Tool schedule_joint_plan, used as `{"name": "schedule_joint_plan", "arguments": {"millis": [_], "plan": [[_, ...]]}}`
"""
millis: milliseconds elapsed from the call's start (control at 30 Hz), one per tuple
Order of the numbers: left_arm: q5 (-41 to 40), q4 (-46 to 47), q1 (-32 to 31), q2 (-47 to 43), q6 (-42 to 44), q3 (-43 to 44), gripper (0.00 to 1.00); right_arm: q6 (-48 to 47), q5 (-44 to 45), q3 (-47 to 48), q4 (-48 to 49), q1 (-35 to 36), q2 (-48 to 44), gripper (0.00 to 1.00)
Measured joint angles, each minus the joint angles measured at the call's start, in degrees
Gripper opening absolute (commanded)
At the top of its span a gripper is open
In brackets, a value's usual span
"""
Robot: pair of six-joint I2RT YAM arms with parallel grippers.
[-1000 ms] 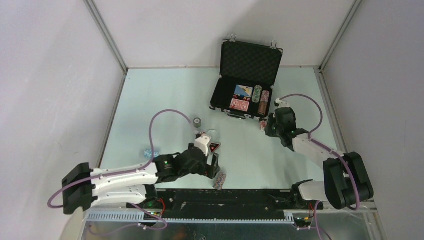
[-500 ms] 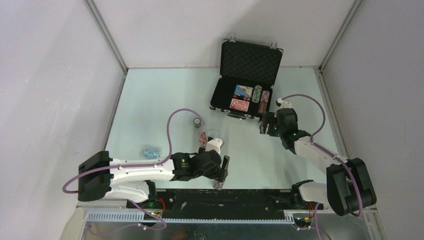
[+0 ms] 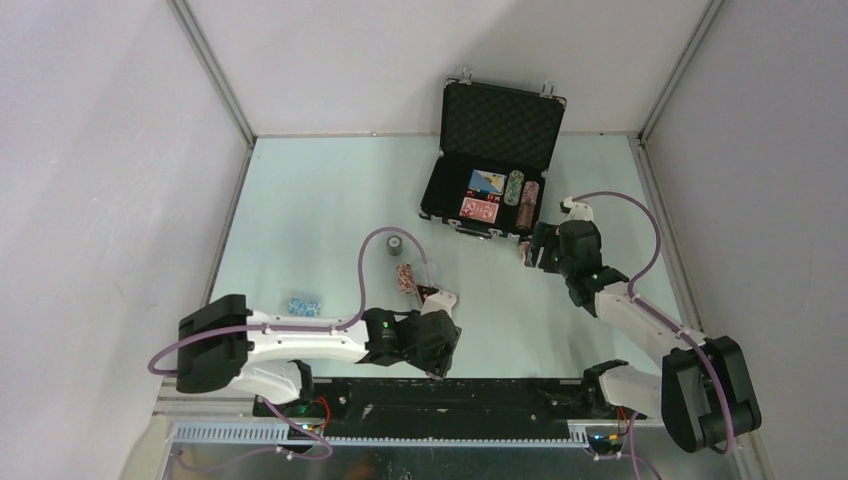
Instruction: Pack up texas hold em set
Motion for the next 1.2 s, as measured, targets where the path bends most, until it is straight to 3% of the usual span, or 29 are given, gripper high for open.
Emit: {"name": "schedule_joint_plan", "arguments": {"millis": [133, 233, 433, 667, 900, 1200], "plan": [[1.5, -0.3, -0.2, 0.9, -0.5, 0.0, 0.56, 0.1, 0.9, -0.4, 0.0, 0.0, -1.0, 0.73], [3.3, -0.8, -0.2, 3.4, -0.7, 1.1, 0.41, 0.2, 1.6, -0.7, 0.0, 0.0, -1.9, 0.73], [3.8, -2.1, -0.2, 6.6, -0.9, 4.2, 0.27, 0.8, 2.8, -0.7, 0.0, 0.0, -2.4, 0.72], [2.0, -8.1, 2.1, 9.3, 2.3, 13.4, 0.25, 1.2, 4.5, -0.9, 0.0, 0.0, -3.8, 0.72], [2.6, -8.8, 12.7, 12.9, 9.2, 28.1, 0.27, 2.0, 6.9, -2.6, 0.0, -0.2, -7.3, 0.71], [5.2, -8.3, 23.7, 33.8, 16.2, 55.1, 0.22, 3.6, 10.7, -5.9, 0.6, -1.2, -14.4, 0.69]]}}
